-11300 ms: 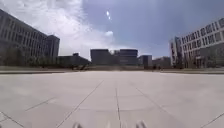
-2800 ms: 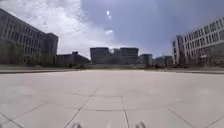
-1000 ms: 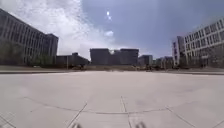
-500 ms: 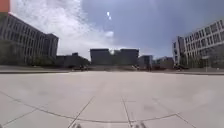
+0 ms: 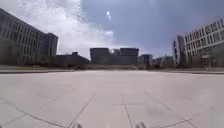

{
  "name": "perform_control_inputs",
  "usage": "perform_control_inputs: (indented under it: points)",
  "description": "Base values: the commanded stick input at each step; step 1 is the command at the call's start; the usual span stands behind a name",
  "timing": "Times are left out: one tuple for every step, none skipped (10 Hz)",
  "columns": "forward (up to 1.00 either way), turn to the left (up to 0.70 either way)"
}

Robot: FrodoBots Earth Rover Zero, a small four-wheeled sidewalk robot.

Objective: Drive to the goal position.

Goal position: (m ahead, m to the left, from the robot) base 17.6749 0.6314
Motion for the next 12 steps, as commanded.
perform_control_inputs:
  points:
    - [0.45, 0.03]
    - [0.45, 0.03]
    - [0.45, 0.03]
    - [0.45, 0.03]
    - [0.45, 0.03]
    - [0.45, 0.03]
    - [0.45, 0.03]
    - [0.45, 0.03]
    - [0.45, 0.03]
    - [0.45, 0.03]
    - [0.45, 0.03]
    - [0.45, 0.03]
